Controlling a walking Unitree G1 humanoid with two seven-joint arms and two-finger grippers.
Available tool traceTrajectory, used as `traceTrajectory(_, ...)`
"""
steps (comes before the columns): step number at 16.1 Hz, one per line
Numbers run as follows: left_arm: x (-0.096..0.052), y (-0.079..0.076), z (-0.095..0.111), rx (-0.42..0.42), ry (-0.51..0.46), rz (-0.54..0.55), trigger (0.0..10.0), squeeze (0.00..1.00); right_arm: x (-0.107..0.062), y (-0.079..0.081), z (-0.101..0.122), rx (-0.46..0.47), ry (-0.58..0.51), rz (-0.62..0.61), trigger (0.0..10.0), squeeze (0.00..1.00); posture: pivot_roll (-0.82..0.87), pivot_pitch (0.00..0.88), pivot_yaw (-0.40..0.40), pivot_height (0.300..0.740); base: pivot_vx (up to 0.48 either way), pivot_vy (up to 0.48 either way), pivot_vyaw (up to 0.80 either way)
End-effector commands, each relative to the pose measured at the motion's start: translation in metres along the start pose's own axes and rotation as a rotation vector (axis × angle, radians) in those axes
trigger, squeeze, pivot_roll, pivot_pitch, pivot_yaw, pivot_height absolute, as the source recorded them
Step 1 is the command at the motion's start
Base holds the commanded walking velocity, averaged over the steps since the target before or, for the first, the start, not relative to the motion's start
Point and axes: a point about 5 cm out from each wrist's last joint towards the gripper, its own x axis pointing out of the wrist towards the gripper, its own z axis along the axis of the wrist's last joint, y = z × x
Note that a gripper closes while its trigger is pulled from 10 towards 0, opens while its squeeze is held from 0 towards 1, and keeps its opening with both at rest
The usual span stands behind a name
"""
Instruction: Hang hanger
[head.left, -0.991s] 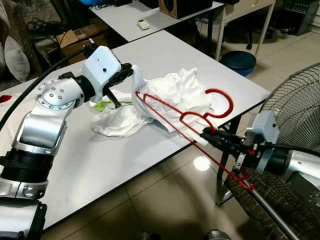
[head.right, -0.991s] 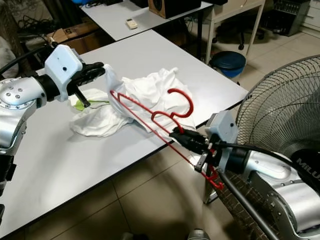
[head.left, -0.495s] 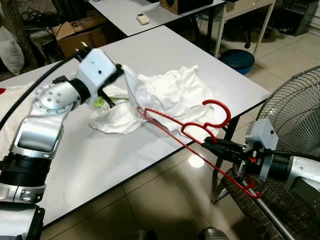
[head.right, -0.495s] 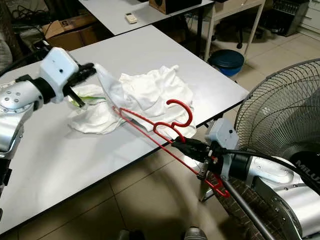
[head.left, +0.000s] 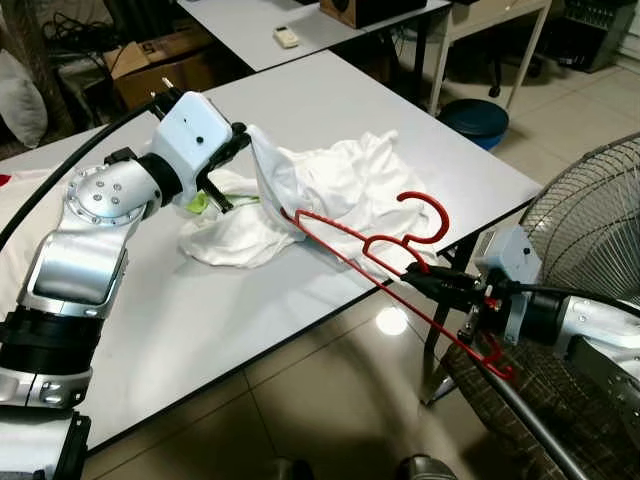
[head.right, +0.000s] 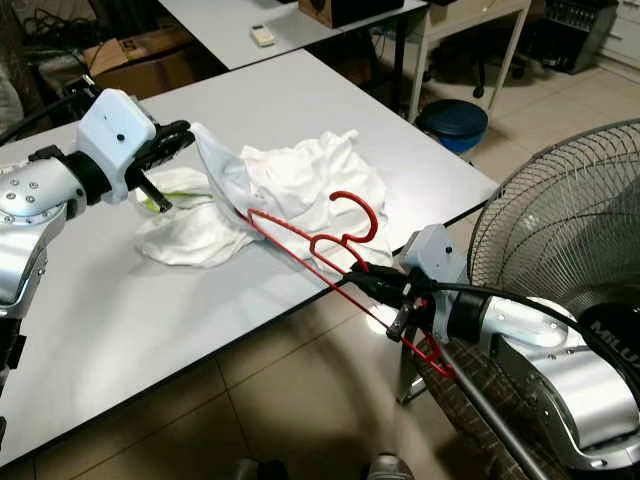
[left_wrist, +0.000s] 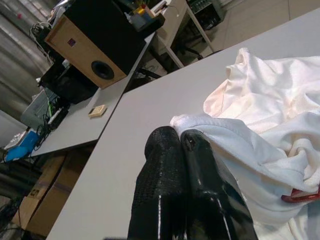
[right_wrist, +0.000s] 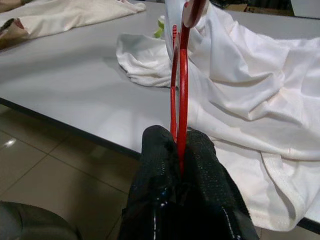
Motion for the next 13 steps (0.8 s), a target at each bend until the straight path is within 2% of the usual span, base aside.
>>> traceTrajectory(1, -0.005, 0.005, 0.001, 0.003, 0.004, 0.018, 0.0, 0.00, 0.003, 0.001, 0.003, -0.027, -0.008, 0.013, 10.0, 0.00, -0.17, 0.061, 0.105, 0.740, 0.000, 0.000, 0.00)
traceTrajectory(7, -0.006, 0.005, 0.001, 0.002, 0.004, 0.016, 0.0, 0.00, 0.007, 0.000, 0.003, -0.042, -0.007, 0.007, 10.0, 0.00, -0.17, 0.059, 0.104, 0.740, 0.000, 0.000, 0.00)
traceTrajectory(13, -0.005, 0.004, 0.009, -0.019, -0.031, 0.005, 0.0, 0.00, 0.014, 0.003, -0.006, -0.112, 0.056, -0.002, 10.0, 0.00, -0.17, 0.053, 0.113, 0.740, 0.000, 0.000, 0.00)
